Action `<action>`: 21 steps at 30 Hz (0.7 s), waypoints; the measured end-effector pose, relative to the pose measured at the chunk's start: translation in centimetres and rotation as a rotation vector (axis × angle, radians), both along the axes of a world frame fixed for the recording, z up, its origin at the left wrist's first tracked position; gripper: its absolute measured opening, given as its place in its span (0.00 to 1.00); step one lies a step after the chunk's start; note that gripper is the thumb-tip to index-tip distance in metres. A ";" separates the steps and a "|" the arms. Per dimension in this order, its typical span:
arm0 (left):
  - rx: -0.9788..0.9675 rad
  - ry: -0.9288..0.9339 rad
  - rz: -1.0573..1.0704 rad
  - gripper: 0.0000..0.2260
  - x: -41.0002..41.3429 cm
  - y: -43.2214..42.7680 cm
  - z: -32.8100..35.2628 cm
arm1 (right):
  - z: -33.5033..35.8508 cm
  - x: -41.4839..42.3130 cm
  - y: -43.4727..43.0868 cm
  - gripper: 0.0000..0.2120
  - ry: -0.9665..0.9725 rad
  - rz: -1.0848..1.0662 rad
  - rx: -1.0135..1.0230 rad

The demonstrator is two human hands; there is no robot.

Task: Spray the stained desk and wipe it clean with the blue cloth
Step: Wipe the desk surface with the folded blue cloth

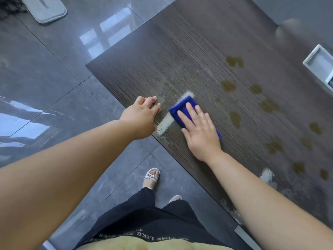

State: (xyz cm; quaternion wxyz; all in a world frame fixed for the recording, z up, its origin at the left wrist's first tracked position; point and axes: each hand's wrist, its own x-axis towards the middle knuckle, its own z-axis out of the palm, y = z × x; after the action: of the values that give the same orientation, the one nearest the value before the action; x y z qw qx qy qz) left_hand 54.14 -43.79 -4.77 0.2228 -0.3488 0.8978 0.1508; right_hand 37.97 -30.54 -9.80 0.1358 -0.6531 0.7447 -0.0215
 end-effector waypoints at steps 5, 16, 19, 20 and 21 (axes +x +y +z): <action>-0.016 -0.003 0.000 0.32 0.0 -0.1 0.1 | 0.3 -1.6 -6.2 0.26 0.060 -0.304 0.059; -0.005 -0.023 0.000 0.33 0.0 -0.1 -0.2 | 0.0 -1.2 6.3 0.23 -0.001 0.084 -0.002; -0.004 -0.033 -0.002 0.32 0.2 -0.3 -0.1 | 0.3 -2.3 3.9 0.24 0.004 -0.146 0.003; -0.001 -0.038 -0.003 0.32 0.1 -0.2 0.0 | 0.2 -1.7 2.3 0.24 0.023 -0.258 -0.005; -0.001 -0.044 -0.003 0.32 0.0 -0.1 0.0 | 0.1 -0.9 0.9 0.25 0.050 -0.355 -0.009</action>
State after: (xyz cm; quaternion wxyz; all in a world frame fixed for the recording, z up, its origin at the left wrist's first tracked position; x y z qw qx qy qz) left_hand 54.16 -43.90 -4.73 0.2424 -0.3510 0.8932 0.1423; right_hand 37.08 -29.67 -9.68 0.1084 -0.5121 0.8514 -0.0326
